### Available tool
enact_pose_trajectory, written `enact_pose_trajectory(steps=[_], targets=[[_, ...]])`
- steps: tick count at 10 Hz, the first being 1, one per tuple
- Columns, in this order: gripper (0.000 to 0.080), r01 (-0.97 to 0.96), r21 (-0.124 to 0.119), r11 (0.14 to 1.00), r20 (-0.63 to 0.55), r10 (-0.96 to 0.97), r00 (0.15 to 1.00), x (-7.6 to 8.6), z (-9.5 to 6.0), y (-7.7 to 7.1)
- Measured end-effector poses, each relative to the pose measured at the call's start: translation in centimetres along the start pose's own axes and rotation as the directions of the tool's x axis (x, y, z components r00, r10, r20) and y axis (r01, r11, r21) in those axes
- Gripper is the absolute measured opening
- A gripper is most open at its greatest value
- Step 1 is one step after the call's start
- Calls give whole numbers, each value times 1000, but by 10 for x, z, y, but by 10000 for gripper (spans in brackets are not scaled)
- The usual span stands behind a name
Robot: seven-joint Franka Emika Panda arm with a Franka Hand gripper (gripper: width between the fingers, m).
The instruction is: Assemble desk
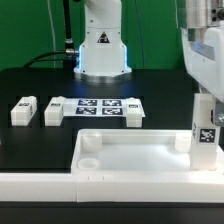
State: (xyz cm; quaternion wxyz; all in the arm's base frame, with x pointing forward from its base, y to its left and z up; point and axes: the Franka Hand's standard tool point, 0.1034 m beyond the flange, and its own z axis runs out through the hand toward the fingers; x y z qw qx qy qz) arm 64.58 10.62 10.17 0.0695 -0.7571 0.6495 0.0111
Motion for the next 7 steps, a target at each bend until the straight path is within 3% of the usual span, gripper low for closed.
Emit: enact_pose_trajectory(steps=[1, 2, 6, 7], targets=[[485, 160, -3, 987, 0, -160, 987, 4, -3, -3], [618, 260, -6, 966, -6, -260, 966, 2, -3, -2], [648, 541, -15, 841, -6, -541, 841, 4, -2, -2], [649, 679, -55, 732, -4, -680, 733, 5, 0, 0]])
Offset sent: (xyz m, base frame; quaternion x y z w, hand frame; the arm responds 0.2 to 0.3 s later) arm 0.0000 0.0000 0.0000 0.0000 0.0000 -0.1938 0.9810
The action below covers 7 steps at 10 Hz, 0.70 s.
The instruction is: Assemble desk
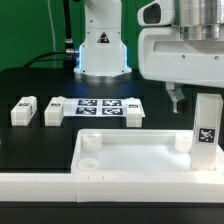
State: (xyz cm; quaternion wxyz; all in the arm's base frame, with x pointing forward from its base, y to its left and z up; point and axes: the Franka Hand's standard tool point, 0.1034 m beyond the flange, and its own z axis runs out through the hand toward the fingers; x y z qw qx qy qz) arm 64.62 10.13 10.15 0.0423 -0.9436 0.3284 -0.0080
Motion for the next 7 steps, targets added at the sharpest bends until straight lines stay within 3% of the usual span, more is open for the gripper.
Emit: enact_pose_trajectory(steps=[1, 3, 5, 6, 7], targets=[[649, 141, -31, 990, -8, -141, 990, 0, -2, -4], [649, 264, -32, 964, -4, -264, 964, 1, -1, -4], [427, 228, -31, 973, -5, -228, 974, 0, -1, -4], [427, 192, -29, 981, -5, -192, 981, 0, -1, -4], [287, 139, -28, 990, -7, -139, 990, 0, -1, -4]])
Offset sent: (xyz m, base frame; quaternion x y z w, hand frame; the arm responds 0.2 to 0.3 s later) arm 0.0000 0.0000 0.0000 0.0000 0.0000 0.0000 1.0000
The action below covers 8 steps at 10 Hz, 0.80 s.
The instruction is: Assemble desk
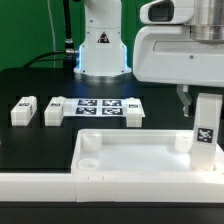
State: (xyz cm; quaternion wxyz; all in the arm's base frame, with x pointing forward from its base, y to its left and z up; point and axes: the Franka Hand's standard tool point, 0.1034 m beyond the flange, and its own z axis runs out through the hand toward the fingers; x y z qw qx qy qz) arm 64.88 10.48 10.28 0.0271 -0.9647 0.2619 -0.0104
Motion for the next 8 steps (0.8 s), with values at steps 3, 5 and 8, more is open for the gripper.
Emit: enact_pose_trajectory(steps=[3, 5, 8], targets=[[288, -190, 1, 982, 1, 190, 982, 0, 0, 0], [288, -475, 13, 880, 20, 475, 880, 3, 0, 3], [288, -831, 28, 555, 77, 828, 556, 2, 1, 1]])
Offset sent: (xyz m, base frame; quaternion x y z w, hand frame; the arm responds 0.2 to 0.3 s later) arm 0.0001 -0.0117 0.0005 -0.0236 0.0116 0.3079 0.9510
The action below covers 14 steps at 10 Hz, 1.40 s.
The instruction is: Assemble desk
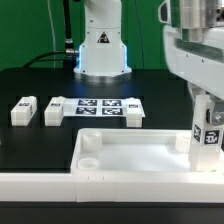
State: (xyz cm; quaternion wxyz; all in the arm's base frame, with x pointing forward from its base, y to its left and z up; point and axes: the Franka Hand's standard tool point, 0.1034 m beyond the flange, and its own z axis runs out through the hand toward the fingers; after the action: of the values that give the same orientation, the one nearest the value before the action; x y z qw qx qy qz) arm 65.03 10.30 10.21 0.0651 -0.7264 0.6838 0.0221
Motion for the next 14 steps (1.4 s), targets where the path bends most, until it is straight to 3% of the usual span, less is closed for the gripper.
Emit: enact_pose_trajectory(steps=[4, 5, 7, 11, 13, 14], targets=[[290, -204, 14, 979, 8, 204, 979, -2, 0, 0], [290, -342, 27, 939, 21, 342, 939, -4, 1, -2], [290, -442, 45, 896, 24, 441, 897, -5, 0, -4], [290, -464, 46, 885, 33, 463, 886, -9, 0, -4], [535, -436, 46, 899, 34, 435, 900, -11, 1, -4], [614, -432, 46, 901, 35, 431, 902, -13, 0, -4]])
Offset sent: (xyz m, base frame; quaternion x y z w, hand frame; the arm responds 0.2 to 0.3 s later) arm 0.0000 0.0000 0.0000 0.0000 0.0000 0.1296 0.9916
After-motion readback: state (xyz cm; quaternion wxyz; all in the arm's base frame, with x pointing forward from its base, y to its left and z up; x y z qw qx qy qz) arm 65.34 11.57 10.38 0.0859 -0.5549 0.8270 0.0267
